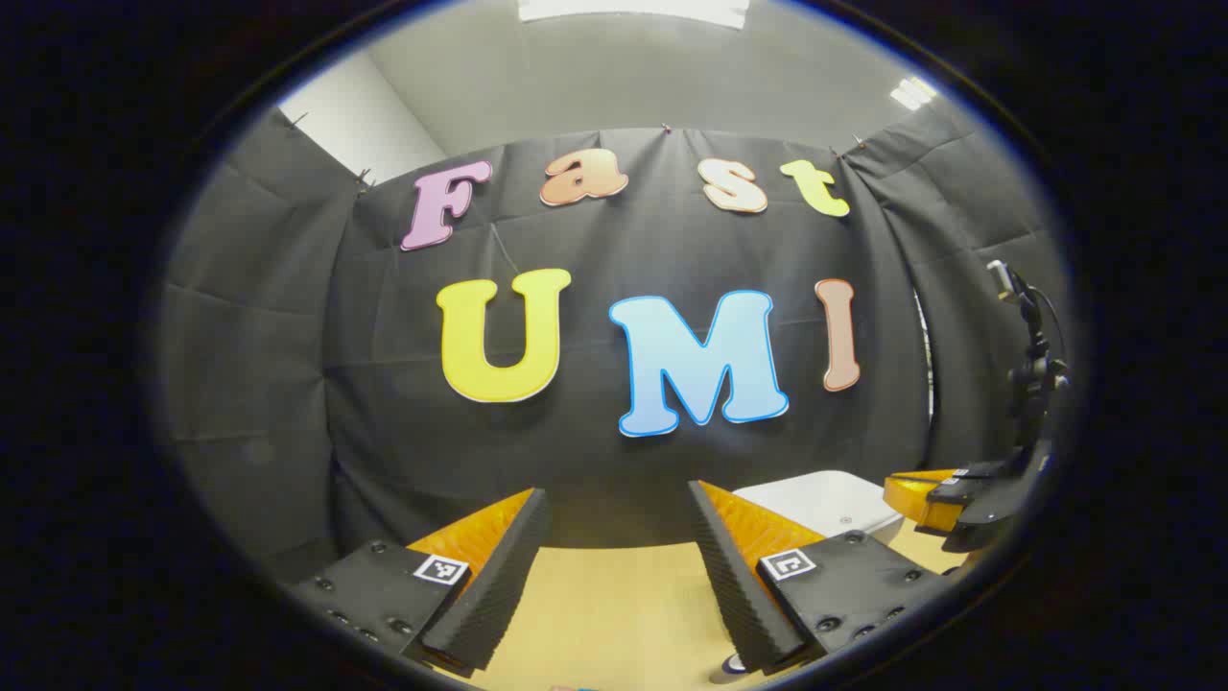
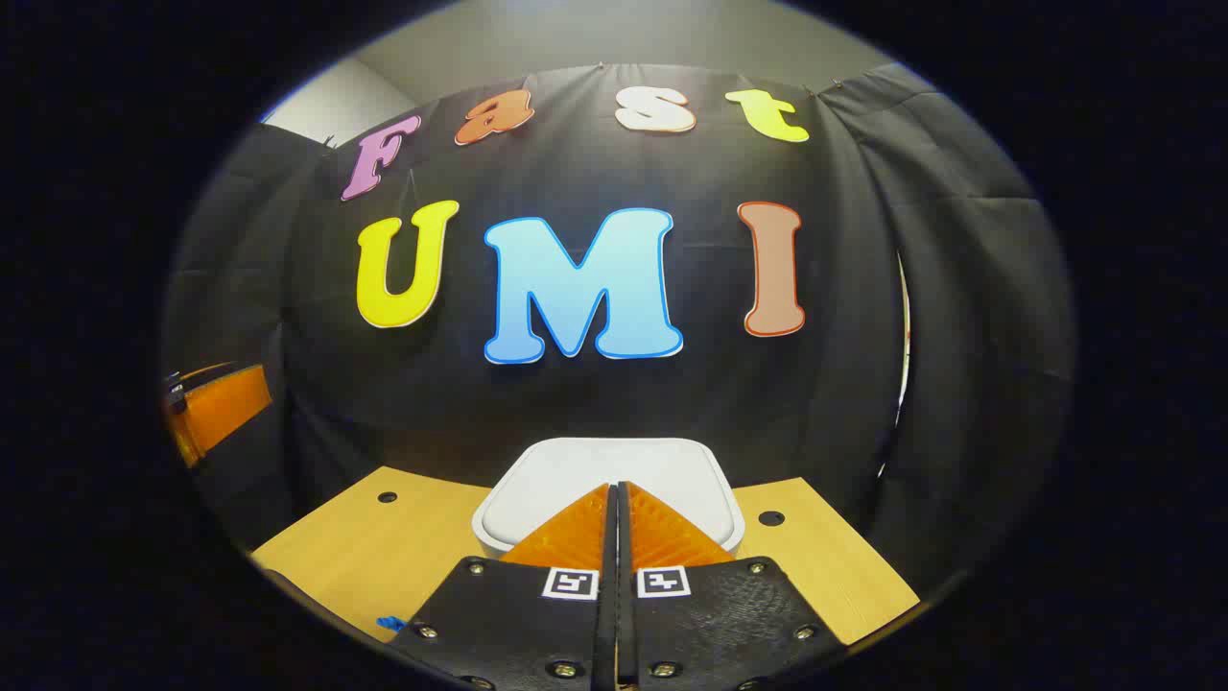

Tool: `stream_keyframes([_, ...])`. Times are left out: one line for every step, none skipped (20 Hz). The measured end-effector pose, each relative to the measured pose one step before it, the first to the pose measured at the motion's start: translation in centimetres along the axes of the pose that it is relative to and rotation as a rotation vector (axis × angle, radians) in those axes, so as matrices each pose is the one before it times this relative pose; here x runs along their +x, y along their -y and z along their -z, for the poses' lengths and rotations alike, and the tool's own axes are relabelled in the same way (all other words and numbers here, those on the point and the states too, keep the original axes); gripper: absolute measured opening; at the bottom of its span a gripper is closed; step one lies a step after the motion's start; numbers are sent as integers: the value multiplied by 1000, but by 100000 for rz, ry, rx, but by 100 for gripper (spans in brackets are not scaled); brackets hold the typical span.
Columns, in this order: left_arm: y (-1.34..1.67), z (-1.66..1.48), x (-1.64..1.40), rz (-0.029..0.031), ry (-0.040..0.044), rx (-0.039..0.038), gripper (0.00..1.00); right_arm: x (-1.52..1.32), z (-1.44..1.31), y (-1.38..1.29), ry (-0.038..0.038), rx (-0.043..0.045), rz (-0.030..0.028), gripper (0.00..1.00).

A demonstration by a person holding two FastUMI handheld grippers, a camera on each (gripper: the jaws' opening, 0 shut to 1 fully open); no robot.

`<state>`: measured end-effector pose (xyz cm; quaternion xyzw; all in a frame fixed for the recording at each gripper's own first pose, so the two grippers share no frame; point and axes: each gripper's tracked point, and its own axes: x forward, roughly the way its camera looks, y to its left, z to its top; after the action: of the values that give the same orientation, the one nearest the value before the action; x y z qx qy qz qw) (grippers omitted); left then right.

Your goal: Press the lid of the desktop garbage bin to open it, pick up the crumpled paper on the desktop and throw it into the bin, then pick up the pop can on the desktop and drop it into the bin, and finally close the garbage bin lid.

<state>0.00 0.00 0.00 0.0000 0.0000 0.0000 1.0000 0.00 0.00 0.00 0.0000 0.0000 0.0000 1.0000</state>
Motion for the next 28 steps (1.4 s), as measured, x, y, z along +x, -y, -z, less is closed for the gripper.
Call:
stream_keyframes([-127,34,-136,-417,-29,49,95,317,179,-49,-1077,291,-238,0])
stream_keyframes([-167,-62,-119,-577,92,-167,95,268,198,39,-885,-160,161,0])
stream_keyframes([-26,-11,-194,-518,16,-367,95,375,129,1,-927,-293,-116,0])
stream_keyframes([-144,24,-112,-378,-107,-333,95,226,119,-42,-583,83,-413,0])
stream_keyframes([-86,-6,33,-287,-151,-309,95,255,119,-279,-713,216,-703,0])
stream_keyframes([-24,211,-146,-230,-457,-168,95,412,296,-112,-864,88,-433,0])
stream_keyframes([-106,202,-155,-335,-720,-224,95,407,175,-130,-753,-103,-400,0])
stream_keyframes([-138,258,-51,-389,-640,-436,95,392,191,-184,-578,-119,-353,0])
stream_keyframes([-241,57,-16,-485,-536,-418,95,268,65,-130,-293,-226,-161,0])
stream_keyframes([-191,137,-29,-528,-484,-328,95,319,203,-112,-334,-137,-156,0])
stream_keyframes([-163,225,-179,-494,-363,-175,95,316,65,-120,-364,80,-63,0])
stream_keyframes([-210,55,-61,-536,-194,57,95,239,184,0,-429,161,90,0])
stream_keyframes([-128,35,-130,-511,-126,183,95,162,15,-129,-427,195,-116,0])
stream_keyframes([-112,52,4,-502,-85,205,95,245,174,-5,-370,38,49,0])
stream_keyframes([-117,49,21,-327,6,73,95,102,127,-20,-352,30,-72,0])
stream_keyframes([-118,4,-7,-363,-40,95,95,72,145,-29,-125,67,-26,0])
stream_keyframes([-80,-47,7,-298,-49,91,95,65,35,-62,-196,68,1,0])
stream_keyframes([-124,58,-7,-263,5,20,95,211,147,-42,-184,101,-8,0])
stream_keyframes([-40,57,16,-121,-48,-36,95,165,25,-76,-370,115,-72,0])
stream_keyframes([-36,44,-39,-223,-31,-8,95,130,208,-23,-438,21,73,1])
stream_keyframes([-48,45,51,-237,-25,47,95,101,181,-33,-449,-102,139,1])
stream_keyframes([-25,58,31,-139,-143,36,95,-52,48,-81,288,-72,125,1])
stream_keyframes([-23,94,14,-112,-179,-31,95,33,-67,44,-25,35,196,0])
stream_keyframes([25,122,32,-25,-315,-240,95,42,167,22,-258,258,58,1])
stream_keyframes([-28,136,-15,19,-312,-198,95,31,32,30,111,504,145,1])
stream_keyframes([24,125,91,-12,-288,63,95,56,158,62,65,927,-11,1])
stream_keyframes([48,184,45,-35,-270,177,95,19,44,2,184,1090,-60,1])
stream_keyframes([26,69,18,-9,-59,64,95,36,227,6,0,1617,-285,1])
